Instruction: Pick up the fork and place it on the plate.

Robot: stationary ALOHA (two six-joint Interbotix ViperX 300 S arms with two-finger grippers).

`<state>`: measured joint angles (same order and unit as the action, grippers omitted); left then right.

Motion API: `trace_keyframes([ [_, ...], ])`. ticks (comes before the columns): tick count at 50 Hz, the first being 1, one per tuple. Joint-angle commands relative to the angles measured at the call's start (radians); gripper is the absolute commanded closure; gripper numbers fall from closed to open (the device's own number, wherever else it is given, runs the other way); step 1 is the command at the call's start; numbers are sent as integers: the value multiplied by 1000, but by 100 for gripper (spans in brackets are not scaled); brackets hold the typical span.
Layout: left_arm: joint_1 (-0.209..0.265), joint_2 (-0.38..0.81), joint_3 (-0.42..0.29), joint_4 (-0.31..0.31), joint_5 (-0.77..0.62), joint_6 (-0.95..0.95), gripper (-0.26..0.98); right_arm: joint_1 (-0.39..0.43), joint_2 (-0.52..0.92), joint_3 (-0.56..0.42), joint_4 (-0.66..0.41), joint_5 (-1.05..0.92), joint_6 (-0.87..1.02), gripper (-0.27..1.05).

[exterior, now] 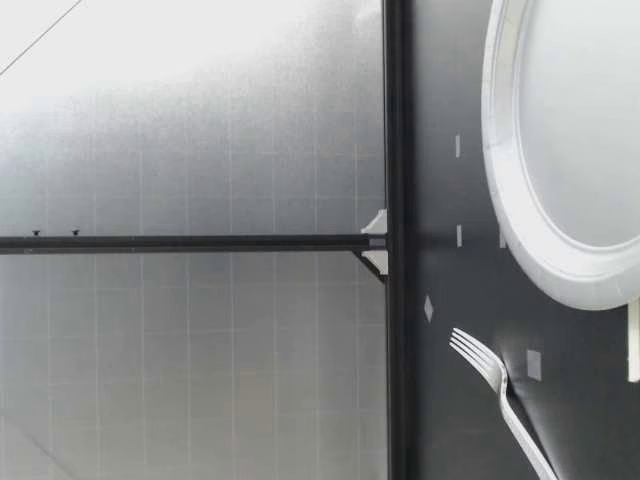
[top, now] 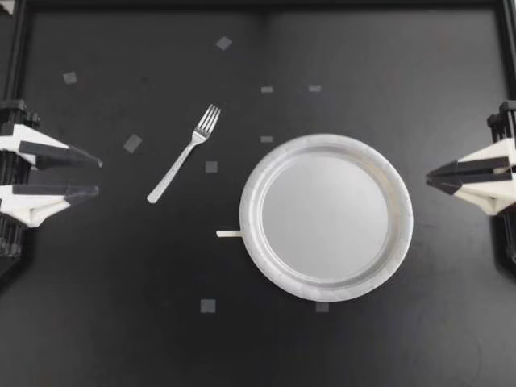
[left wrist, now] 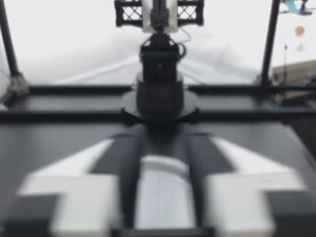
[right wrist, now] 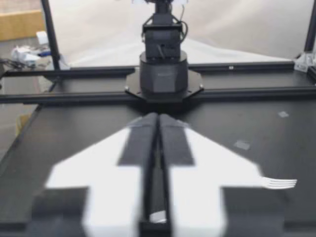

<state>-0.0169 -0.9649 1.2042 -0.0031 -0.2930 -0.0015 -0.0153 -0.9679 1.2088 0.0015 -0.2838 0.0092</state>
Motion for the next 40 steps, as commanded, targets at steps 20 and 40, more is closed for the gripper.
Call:
trace_keyframes([
  [20, 77, 31, -175, -275, 525, -28, 74, -46, -12, -17, 212, 285, 153, 80],
  [40, 351, 307, -241, -238, 788, -3, 70, -74, 18, -38, 210, 354, 153, 79],
])
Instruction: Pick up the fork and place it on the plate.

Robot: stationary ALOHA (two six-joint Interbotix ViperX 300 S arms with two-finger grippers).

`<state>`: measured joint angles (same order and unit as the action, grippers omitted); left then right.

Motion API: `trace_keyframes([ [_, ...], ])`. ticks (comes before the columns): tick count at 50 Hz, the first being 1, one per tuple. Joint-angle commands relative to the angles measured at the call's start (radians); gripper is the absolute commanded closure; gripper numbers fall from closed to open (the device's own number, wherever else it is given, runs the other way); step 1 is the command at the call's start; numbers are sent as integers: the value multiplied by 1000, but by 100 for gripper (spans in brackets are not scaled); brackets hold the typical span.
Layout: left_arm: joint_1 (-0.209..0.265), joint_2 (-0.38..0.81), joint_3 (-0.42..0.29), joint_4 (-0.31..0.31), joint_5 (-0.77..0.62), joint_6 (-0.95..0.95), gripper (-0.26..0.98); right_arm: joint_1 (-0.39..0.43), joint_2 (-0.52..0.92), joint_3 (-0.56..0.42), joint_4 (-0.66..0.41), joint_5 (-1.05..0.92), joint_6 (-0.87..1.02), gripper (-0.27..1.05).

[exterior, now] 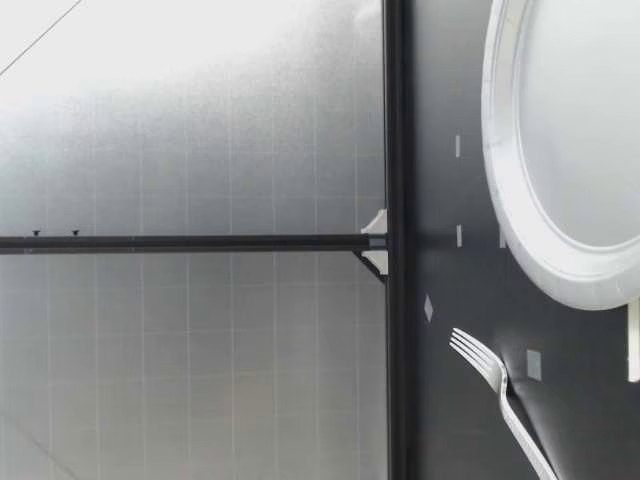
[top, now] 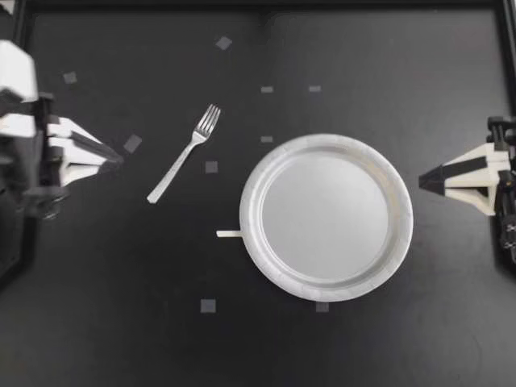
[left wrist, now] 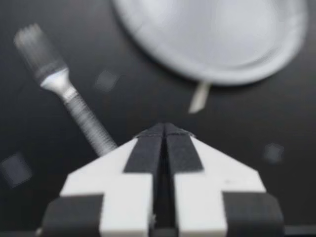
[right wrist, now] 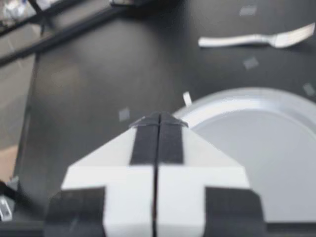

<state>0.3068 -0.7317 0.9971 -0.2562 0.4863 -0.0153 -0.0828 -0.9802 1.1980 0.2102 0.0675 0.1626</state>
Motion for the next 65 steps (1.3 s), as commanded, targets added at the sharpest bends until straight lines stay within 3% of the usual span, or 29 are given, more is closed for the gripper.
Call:
trace_keyframes([
  [1, 29, 97, -43, 18, 12, 15, 69, -6, 32, -26, 2, 3, 0, 79],
  [8, 31, 224, -98, 25, 14, 25, 52, -6, 38, -18, 2, 6, 3, 75],
  [20, 35, 457, -215, 38, 20, 55, 1, -5, 41, 14, 3, 8, 6, 65],
  [41, 133, 680, -307, 43, 17, 89, 9, -2, 21, 41, 6, 6, 8, 64],
  [65, 141, 788, -336, 66, -15, 91, 9, 9, 6, 55, 9, 3, 43, 63],
])
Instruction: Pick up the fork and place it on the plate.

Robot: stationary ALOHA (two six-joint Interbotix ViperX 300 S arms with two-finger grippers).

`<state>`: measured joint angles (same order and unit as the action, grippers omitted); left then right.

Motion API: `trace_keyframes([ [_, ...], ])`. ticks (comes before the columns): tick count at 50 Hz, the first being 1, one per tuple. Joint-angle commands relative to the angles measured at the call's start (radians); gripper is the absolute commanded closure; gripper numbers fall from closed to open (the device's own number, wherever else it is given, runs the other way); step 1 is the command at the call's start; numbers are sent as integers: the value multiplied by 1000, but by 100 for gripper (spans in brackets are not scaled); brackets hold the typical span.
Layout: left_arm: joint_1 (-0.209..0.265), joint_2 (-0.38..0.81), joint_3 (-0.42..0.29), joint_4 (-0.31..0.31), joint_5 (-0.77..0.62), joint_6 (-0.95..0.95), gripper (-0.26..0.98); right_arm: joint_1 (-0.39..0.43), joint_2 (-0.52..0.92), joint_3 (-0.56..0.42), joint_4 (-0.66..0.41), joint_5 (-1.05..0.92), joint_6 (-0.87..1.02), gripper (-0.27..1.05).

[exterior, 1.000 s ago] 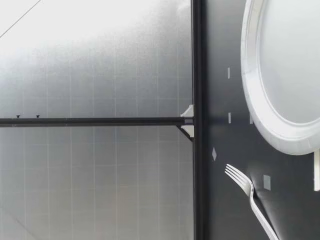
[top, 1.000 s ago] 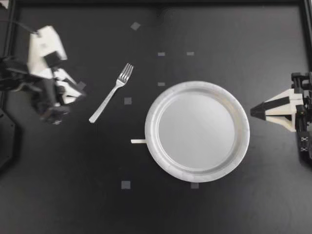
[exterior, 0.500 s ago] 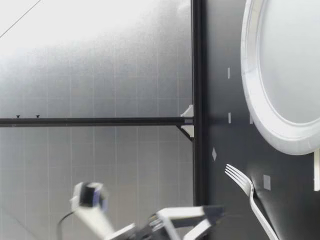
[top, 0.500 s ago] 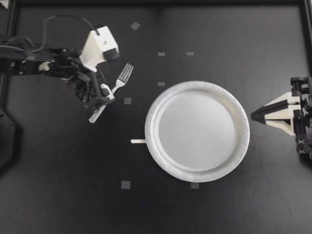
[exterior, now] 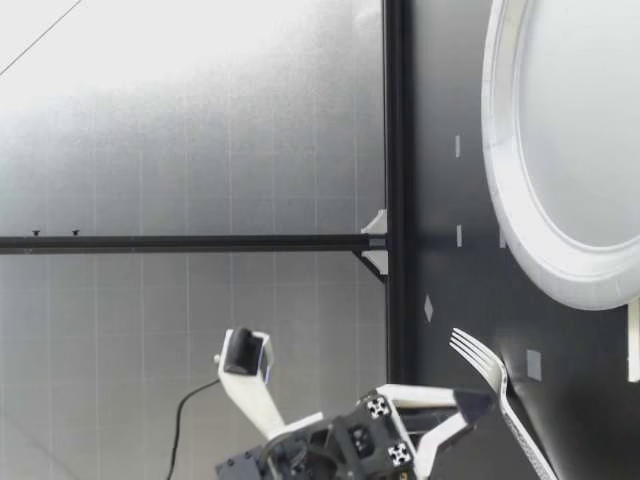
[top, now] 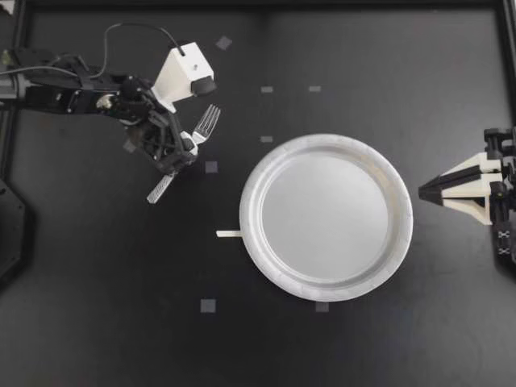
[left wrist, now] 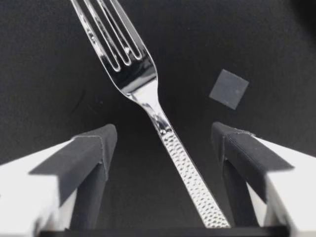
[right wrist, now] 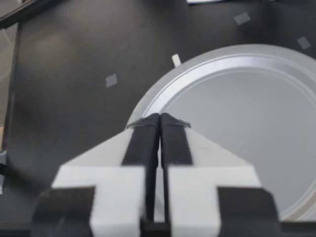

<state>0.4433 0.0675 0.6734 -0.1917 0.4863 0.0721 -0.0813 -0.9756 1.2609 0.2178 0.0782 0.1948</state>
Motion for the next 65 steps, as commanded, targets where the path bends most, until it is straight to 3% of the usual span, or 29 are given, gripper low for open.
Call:
trace_keyframes([
  [1, 5, -8, -8, 2, -21, 3, 9, 8, 2, -5, 2, -8, 12, 63],
  [29, 5, 31, 5, 2, -54, 2, 12, 8, -9, 2, 2, -11, 14, 64],
  [36, 6, 31, 6, 2, -57, 2, 26, 8, -18, 3, 2, -12, 15, 64],
  [50, 5, 32, 18, 2, -54, 2, 74, 8, -18, 8, 2, -12, 34, 64],
  [57, -9, -5, 3, 2, -35, 6, 77, 8, -14, 2, 2, -15, 29, 63],
  [65, -46, -181, -114, -3, -23, 71, 77, 8, -6, -40, -37, -48, 2, 59],
])
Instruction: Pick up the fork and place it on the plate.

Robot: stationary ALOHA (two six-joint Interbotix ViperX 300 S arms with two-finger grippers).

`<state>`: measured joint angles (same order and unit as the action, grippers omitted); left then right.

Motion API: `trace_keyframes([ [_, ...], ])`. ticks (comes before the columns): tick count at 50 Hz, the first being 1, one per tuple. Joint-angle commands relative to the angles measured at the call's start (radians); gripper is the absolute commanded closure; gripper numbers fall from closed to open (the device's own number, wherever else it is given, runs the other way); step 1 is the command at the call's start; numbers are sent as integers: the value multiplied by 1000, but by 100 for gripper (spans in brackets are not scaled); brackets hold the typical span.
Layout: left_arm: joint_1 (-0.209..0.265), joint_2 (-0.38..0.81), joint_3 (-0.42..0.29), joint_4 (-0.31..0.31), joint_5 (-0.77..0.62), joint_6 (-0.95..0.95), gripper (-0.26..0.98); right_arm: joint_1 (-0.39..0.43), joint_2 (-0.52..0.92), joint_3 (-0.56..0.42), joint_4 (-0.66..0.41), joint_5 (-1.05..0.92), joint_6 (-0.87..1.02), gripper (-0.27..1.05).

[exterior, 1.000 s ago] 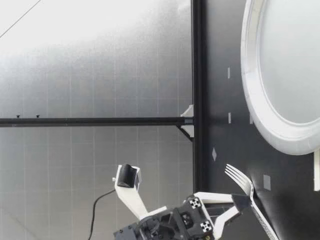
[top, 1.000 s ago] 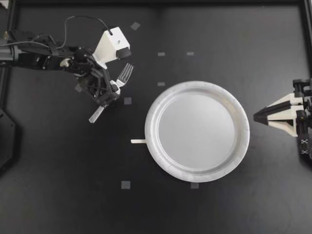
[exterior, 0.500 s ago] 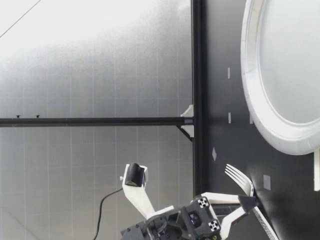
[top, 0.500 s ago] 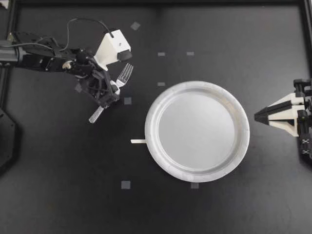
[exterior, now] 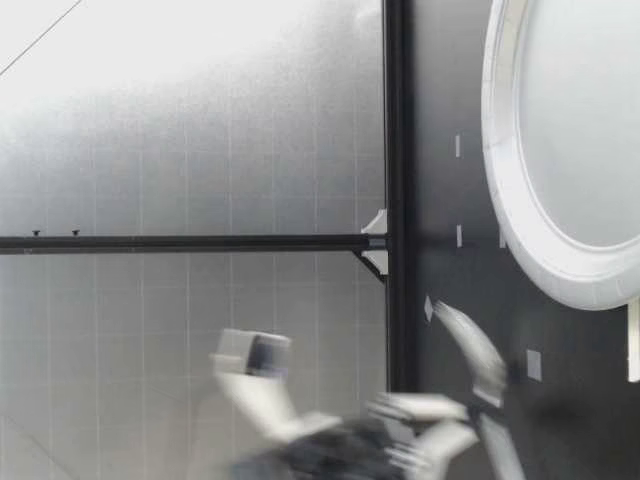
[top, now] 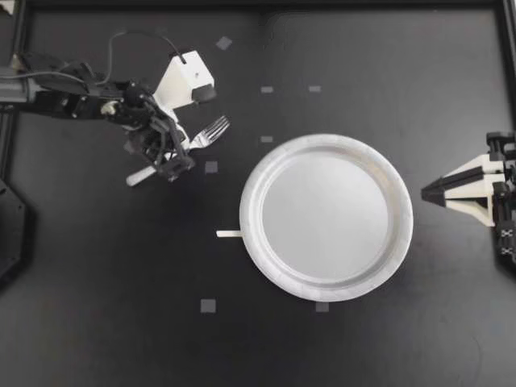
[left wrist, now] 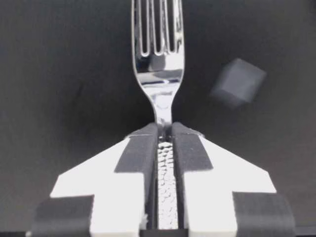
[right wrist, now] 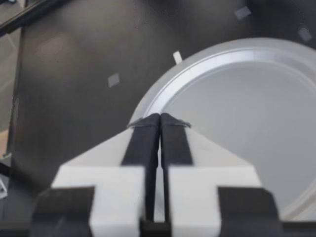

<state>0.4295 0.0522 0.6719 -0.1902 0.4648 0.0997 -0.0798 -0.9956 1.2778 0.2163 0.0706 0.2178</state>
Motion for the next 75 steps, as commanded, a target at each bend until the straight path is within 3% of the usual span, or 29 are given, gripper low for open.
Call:
trace_keyframes([
  [1, -37, -186, -126, -6, -6, 49, 77, 6, 14, -64, -48, -48, -28, 57],
  [6, -83, -276, -186, -8, -107, 63, 77, 8, 20, -83, -77, -83, -41, 41],
  [14, -183, -339, -172, -15, -368, 51, 77, 8, 78, -97, -133, -179, -48, 19],
  [25, -311, -350, -6, -23, -954, 0, 77, 8, 270, -156, -295, -445, -49, 19],
  [30, -339, -325, 72, -11, -1215, -61, 77, 8, 373, -175, -344, -598, -46, 19],
  [34, -341, -285, 78, 41, -1312, -138, 77, 8, 469, -215, -344, -655, -44, 18],
  [40, -341, -222, 23, 149, -1322, -207, 77, 8, 581, -275, -344, -658, -41, 19],
  [45, -342, -172, -25, 192, -1318, -236, 77, 6, 638, -313, -341, -663, -21, 18],
  [75, -365, -141, -54, 225, -1316, -250, 77, 5, 719, -354, -328, -713, 64, 18],
])
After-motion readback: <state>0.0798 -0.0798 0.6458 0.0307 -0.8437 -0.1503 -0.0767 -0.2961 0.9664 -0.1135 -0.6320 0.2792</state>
